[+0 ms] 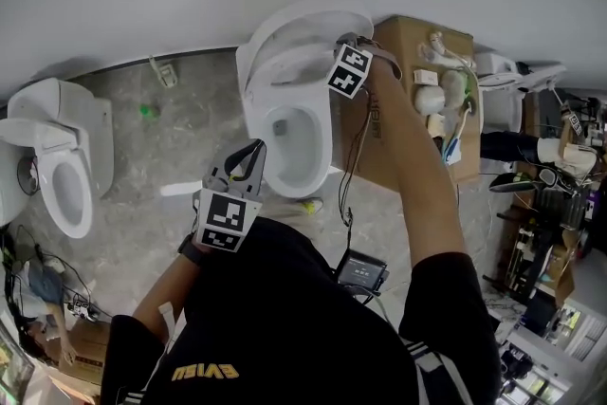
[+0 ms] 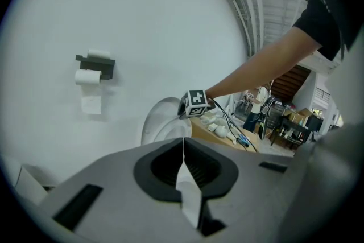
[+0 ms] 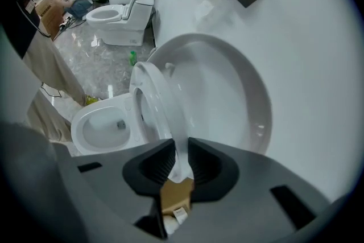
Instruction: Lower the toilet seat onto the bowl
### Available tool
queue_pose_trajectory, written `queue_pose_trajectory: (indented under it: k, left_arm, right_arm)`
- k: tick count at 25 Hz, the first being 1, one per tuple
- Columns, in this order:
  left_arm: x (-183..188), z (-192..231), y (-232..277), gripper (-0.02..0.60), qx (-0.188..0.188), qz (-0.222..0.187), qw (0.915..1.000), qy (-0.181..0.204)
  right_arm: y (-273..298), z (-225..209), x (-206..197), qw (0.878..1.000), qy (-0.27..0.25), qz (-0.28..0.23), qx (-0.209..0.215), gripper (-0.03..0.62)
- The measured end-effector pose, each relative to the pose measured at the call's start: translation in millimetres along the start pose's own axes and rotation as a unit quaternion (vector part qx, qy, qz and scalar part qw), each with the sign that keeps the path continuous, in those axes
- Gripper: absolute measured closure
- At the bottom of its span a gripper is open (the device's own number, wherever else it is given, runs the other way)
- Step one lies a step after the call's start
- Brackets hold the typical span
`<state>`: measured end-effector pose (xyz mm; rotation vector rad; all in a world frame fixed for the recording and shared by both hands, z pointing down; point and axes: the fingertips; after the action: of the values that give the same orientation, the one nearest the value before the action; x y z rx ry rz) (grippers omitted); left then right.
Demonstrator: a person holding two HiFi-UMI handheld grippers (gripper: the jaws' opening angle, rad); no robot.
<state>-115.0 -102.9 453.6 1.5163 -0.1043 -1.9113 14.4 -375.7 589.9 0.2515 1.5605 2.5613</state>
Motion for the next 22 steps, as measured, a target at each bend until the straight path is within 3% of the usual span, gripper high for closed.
queue_pose_trajectory:
  k: [11, 18, 22]
  left_arm:
    - [-7.1, 0.3, -14.5, 0.569, -0.001, 0.009, 0.9999, 0.008]
    - [21.8, 4.5, -34.7, 0.569, 0.035, -0.071, 0.9951, -0.06]
    - [17.8, -2.5, -37.0, 0.569, 0.03, -0.066, 0.9956, -0.06]
  right_arm:
    - [-9.2, 13.6, -3.5, 1.0, 0.021, 0.008, 0.003, 0.522]
    - [-17.4, 34.2, -8.4, 0.999, -0.003, 0.031, 0.021, 0.517]
    - [-26.0, 47.3, -9.8, 0.999, -0.002, 0.035, 0.026, 0.514]
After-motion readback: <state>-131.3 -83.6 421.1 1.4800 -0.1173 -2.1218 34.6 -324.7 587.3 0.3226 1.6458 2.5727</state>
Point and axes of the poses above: the fingertips, and each gripper's own axes: y forward along the fingers, z to its left, x out of its top, and after that the axes turned 7 degrees about -y, right-handed
